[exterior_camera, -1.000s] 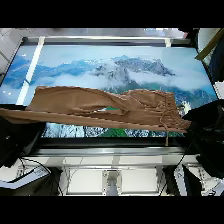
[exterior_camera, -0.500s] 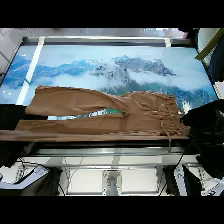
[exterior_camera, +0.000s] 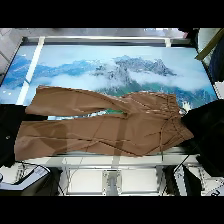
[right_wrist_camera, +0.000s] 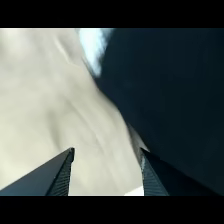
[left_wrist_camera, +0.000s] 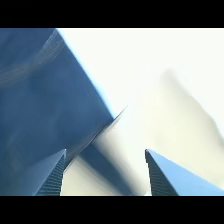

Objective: Fold the clothes and pants, and hang the long-sleeved shirts on hangers.

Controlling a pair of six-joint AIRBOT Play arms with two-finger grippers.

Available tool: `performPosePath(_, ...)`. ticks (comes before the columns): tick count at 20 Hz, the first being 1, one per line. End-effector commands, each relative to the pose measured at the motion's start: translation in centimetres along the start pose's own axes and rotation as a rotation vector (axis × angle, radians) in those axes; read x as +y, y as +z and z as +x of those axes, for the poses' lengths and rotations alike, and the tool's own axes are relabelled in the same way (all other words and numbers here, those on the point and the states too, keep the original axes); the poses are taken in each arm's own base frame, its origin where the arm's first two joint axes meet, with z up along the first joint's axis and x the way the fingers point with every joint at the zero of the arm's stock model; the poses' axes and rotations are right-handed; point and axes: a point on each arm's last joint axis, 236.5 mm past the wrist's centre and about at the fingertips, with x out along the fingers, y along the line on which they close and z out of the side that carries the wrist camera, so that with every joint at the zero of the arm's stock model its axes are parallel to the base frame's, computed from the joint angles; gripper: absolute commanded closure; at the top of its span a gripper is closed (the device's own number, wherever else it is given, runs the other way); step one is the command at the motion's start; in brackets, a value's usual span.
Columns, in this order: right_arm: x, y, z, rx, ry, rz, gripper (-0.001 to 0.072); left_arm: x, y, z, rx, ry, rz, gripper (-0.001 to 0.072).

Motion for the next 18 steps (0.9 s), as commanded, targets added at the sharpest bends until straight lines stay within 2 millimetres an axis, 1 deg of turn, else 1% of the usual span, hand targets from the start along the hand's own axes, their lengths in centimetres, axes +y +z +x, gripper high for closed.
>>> performPosePath(1,5.5,6.8,-2.3,-0.229,0.177,0.012,0.0257,-7.3,2.3,3.5,-0.04,-0.116,0.097,0.0138)
performPosePath(4,8.0,5.5,-0.3,-0.139,0.233,-0.042,0.0257,-10.7,-1.6,11.4,0.173,-0.064,0.104,0.0137)
performPosePath(5,8.7,5.1,0.3,-0.115,0.251,-0.051,0.0257,-12.4,-3.0,14.0,0.243,-0.072,0.117,0.0137)
performPosePath(7,10.3,4.4,1.2,-0.074,0.285,-0.074,0.0257,-16.5,-5.9,18.2,0.366,-0.121,0.199,0.0138)
performPosePath(8,10.9,4.1,1.4,-0.061,0.297,-0.089,0.0257,-17.8,-7.2,19.8,0.417,-0.115,0.233,0.0144)
performPosePath(9,11.5,3.8,1.5,-0.054,0.307,-0.103,0.0257,-18.4,-8.3,21.4,0.467,-0.076,0.258,0.0144)
performPosePath(11,12.4,3.4,1.5,-0.041,0.324,-0.125,0.0257,-18.5,-10.2,23.6,0.571,0.015,0.269,0.0144)
performPosePath(12,12.7,3.2,1.6,-0.037,0.329,-0.134,0.0257,-18.8,-10.8,24.3,0.606,0.034,0.252,0.0145)
performPosePath(13,13.0,3.1,1.6,-0.035,0.334,-0.141,0.0257,-19.5,-11.0,25.1,0.619,0.032,0.217,0.0163)
performPosePath(14,13.2,3.0,1.6,-0.033,0.337,-0.147,0.0257,-20.7,-11.0,25.9,0.611,0.001,0.186,0.0206)
performPosePath(15,13.3,3.0,1.6,-0.032,0.338,-0.149,0.0257,-21.9,-11.1,26.6,0.589,-0.041,0.166,0.0209)
performPosePath(16,13.3,3.0,1.6,-0.032,0.338,-0.149,0.0257,-22.5,-11.1,27.2,0.571,-0.054,0.159,0.023)
performPosePath(17,13.2,3.0,1.6,-0.032,0.335,-0.152,0.0257,-22.6,-11.1,27.6,0.565,-0.053,0.147,0.023)
performPosePath(18,13.2,3.0,1.6,-0.032,0.334,-0.154,0.0257,-22.3,-11.6,27.8,0.58,-0.042,0.128,0.023)
